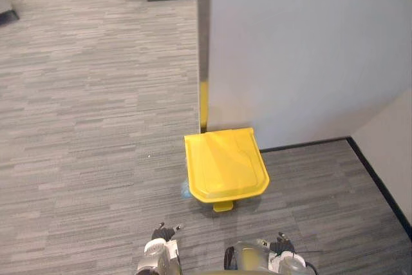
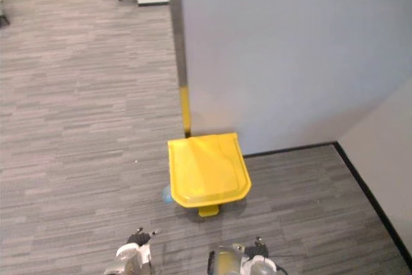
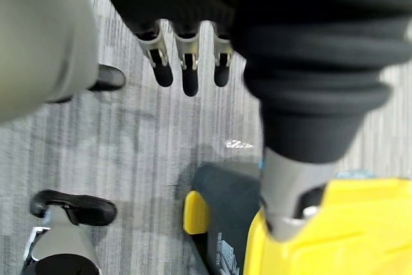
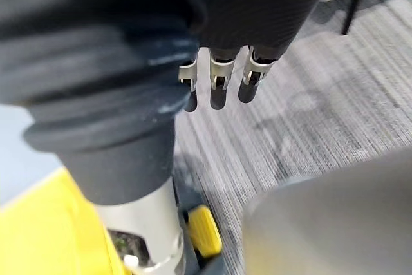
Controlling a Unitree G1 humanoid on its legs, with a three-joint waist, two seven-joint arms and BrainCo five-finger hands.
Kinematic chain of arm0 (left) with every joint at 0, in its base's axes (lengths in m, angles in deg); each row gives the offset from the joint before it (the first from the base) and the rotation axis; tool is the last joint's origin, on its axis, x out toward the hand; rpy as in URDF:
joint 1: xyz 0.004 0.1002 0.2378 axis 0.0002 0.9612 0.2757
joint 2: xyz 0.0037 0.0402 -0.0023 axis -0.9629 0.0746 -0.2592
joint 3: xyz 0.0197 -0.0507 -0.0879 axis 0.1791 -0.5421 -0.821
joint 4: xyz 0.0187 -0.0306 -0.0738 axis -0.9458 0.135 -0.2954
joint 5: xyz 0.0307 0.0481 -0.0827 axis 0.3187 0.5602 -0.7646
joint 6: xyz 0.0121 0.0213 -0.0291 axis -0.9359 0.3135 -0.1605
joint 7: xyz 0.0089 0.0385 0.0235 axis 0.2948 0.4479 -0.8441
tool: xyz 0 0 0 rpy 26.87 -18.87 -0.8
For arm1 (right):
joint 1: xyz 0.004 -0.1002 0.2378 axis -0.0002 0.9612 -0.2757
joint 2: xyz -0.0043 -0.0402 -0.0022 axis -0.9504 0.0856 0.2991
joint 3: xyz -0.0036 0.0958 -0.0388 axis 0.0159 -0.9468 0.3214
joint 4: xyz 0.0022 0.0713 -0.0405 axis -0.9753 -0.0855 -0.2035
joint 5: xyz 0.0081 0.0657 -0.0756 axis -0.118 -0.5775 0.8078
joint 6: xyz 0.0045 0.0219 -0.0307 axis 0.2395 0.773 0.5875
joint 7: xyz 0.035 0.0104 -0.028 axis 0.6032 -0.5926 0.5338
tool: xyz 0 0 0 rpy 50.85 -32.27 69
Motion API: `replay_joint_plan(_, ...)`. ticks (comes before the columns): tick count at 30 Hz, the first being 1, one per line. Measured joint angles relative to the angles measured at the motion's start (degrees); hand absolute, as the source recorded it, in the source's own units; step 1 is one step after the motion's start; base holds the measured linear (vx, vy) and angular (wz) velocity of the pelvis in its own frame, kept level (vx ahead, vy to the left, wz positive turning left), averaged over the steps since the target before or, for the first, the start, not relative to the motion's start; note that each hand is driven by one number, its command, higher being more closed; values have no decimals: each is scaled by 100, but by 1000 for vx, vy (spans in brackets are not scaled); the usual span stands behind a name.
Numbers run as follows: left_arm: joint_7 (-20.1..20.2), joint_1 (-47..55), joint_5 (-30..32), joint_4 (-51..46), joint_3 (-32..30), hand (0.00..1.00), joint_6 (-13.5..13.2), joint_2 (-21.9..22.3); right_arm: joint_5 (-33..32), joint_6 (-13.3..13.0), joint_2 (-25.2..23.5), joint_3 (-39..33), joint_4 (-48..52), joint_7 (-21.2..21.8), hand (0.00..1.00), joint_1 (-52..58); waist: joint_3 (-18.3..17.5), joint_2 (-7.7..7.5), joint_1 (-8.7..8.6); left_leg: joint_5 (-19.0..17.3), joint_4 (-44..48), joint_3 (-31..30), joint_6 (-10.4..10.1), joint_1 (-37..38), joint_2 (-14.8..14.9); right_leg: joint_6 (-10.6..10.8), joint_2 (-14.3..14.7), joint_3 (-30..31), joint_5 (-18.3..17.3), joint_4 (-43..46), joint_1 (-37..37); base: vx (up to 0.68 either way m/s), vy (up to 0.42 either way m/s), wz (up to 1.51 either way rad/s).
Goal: Gather rubbish on tea table into small bin, then transfer packed bag to large trash can.
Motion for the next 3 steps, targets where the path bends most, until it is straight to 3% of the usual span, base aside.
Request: replay_joint_plan(3,-7,-23,-13,6,-115,0,-6,2,-78,-1,41,-23,-46,1,0,-12,-16,27,-4,105,-269,7,-45,60,-77,108,-13,44,210,-305,91,-46,75,0)
